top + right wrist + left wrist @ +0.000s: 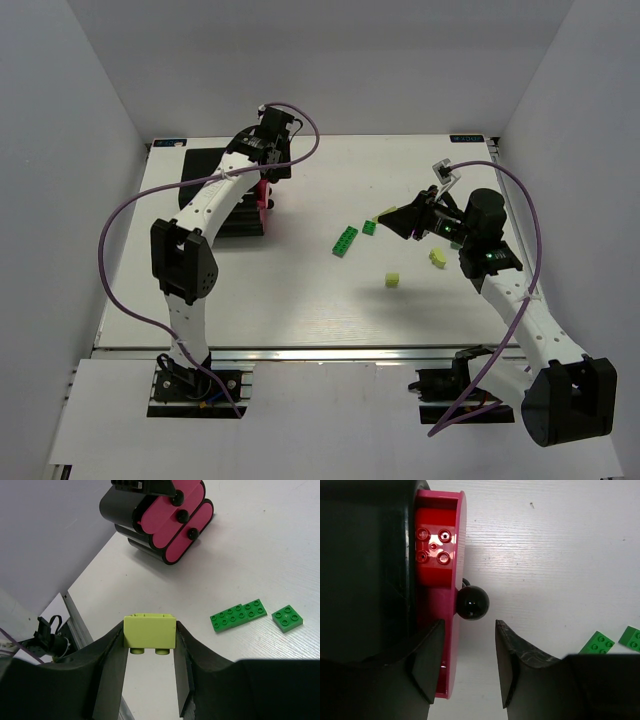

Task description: Sort the legos into containers by color

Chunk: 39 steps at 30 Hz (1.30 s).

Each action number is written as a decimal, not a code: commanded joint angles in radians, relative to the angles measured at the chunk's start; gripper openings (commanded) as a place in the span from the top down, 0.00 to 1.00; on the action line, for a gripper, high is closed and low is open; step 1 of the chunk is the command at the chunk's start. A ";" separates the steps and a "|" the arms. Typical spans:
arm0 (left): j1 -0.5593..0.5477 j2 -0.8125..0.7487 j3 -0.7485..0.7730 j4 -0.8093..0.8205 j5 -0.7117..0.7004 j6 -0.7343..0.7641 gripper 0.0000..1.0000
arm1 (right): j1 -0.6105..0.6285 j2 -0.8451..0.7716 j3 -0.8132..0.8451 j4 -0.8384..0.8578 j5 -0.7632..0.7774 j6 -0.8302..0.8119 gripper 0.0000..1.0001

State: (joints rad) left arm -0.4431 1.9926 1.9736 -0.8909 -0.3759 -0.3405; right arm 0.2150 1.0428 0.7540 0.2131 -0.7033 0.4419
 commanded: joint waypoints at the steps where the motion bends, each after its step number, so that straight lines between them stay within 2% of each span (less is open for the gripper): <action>1: 0.001 0.006 0.001 -0.014 0.037 0.012 0.45 | -0.006 0.005 -0.007 0.049 -0.013 0.004 1.00; 9: 0.001 0.008 0.033 -0.011 0.170 0.021 0.45 | -0.009 0.005 -0.007 0.049 -0.013 0.004 1.00; 28: 0.001 0.012 0.044 0.040 0.337 0.021 0.45 | -0.016 0.010 -0.007 0.048 -0.016 0.001 1.00; 35: 0.001 0.003 0.057 0.037 0.272 0.015 0.45 | -0.014 0.010 -0.007 0.046 -0.016 0.001 1.00; 39: 0.001 -0.064 0.013 0.110 0.227 0.017 0.45 | -0.014 0.010 -0.007 0.046 -0.019 0.001 1.00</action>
State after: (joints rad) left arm -0.4404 2.0155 1.9930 -0.8486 -0.1047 -0.3225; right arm 0.2047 1.0538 0.7540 0.2131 -0.7082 0.4416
